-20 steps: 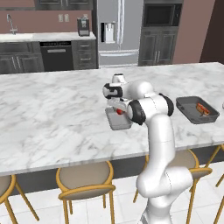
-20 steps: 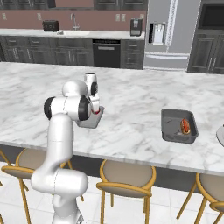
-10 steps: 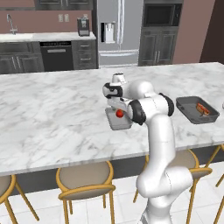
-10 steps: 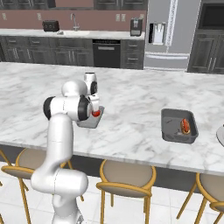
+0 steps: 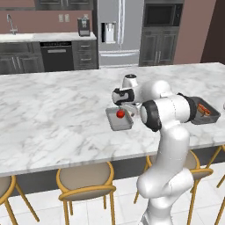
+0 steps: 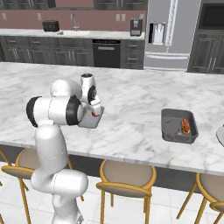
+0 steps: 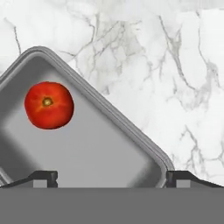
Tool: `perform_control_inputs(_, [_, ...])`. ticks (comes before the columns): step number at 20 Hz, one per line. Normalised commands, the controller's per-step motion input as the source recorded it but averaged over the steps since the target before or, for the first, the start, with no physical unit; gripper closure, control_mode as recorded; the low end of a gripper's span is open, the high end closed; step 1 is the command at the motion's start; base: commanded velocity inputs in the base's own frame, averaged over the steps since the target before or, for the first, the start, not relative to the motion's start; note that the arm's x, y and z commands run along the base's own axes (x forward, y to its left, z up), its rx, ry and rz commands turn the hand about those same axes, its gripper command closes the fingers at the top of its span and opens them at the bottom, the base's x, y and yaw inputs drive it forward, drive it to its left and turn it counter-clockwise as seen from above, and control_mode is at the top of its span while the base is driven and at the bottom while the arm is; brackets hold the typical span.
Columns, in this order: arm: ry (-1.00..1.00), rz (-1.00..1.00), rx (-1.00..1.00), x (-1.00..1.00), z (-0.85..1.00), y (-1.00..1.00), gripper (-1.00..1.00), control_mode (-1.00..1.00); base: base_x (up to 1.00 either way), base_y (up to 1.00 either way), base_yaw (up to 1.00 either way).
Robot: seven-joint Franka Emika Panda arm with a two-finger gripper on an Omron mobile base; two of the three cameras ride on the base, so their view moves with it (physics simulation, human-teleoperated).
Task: Place one cooked food and one vegetable from the large plate to each tupperware container.
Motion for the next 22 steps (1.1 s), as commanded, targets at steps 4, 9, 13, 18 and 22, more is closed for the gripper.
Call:
perform_control_inputs(4, [-0.10,0.38,0.02,-0.98,0.46,-0.04,-1.00,-1.00,0.00,0.00,0.00])
perform_control_inputs(9, [0.22,0.51,0.00,-0.17,0.71,-0.11,-1.00,-1.00,0.00,0.00,0.00])
perform_control_inputs(13, [0.37,0.52,-0.01,0.00,0.80,-0.05,-1.00,-1.00,0.00,0.00,0.00])
perform_control_inputs(18, [0.12,0.33,-0.20,-0.70,0.00,0.01,-1.00,-1.00,0.00,0.00,0.00])
perform_control_inputs(22, [-0.17,0.20,-0.24,-1.00,-0.07,0.00,-1.00,-1.00,0.00,0.00,0.00])
